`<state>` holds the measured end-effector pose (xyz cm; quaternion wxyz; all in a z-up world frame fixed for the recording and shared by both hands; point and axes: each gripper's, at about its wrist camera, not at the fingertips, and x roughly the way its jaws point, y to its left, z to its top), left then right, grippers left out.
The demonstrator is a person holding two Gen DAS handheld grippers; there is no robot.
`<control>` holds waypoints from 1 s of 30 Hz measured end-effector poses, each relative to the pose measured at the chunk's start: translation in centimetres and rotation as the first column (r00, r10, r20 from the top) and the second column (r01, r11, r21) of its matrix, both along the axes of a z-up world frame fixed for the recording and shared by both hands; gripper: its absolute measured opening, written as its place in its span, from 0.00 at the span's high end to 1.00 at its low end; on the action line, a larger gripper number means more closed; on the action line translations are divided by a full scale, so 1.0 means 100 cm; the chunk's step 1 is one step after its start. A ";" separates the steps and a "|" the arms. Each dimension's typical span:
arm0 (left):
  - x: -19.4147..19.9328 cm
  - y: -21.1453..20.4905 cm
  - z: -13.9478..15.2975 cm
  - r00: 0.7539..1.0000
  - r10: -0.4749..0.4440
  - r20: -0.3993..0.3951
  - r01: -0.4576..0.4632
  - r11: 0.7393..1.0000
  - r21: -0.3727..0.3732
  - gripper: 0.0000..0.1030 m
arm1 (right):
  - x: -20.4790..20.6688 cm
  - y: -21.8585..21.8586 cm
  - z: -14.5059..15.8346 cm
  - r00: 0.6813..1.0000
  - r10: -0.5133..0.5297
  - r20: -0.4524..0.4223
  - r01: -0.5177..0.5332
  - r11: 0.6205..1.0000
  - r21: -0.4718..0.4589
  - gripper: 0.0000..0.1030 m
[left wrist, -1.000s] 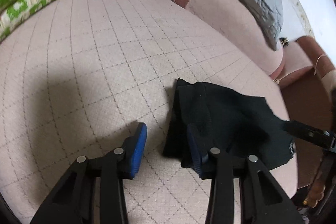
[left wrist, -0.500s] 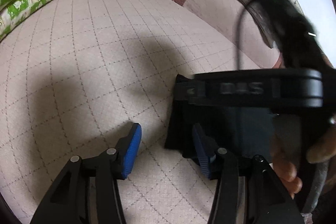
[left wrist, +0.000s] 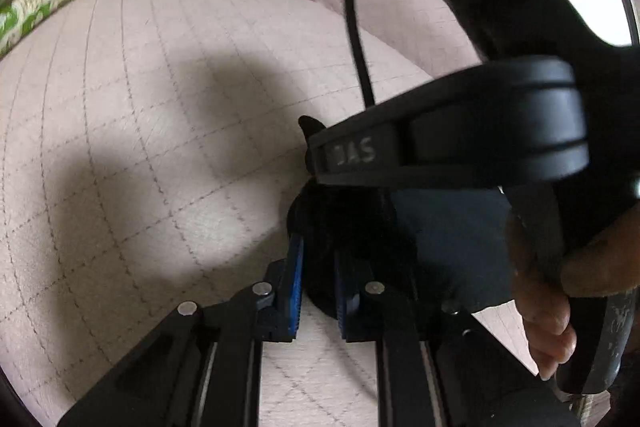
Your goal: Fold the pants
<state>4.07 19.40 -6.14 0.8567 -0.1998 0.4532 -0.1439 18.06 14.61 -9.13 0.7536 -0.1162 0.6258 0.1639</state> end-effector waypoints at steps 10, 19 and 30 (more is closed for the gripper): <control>-0.002 -0.048 0.047 0.998 -0.052 0.023 0.054 0.995 -0.086 0.87 | -0.017 -0.093 0.049 0.988 -0.130 0.085 0.110 0.973 0.204 0.80; 0.015 -0.154 0.048 0.983 -0.186 -0.001 0.186 0.982 0.017 0.87 | -0.029 -0.224 0.037 0.935 -0.354 0.028 0.321 0.876 0.359 0.80; -0.008 -0.162 0.047 0.963 -0.266 -0.043 0.267 0.963 0.031 0.63 | -0.033 -0.293 -0.003 0.885 -0.465 -0.027 0.430 0.793 0.432 0.76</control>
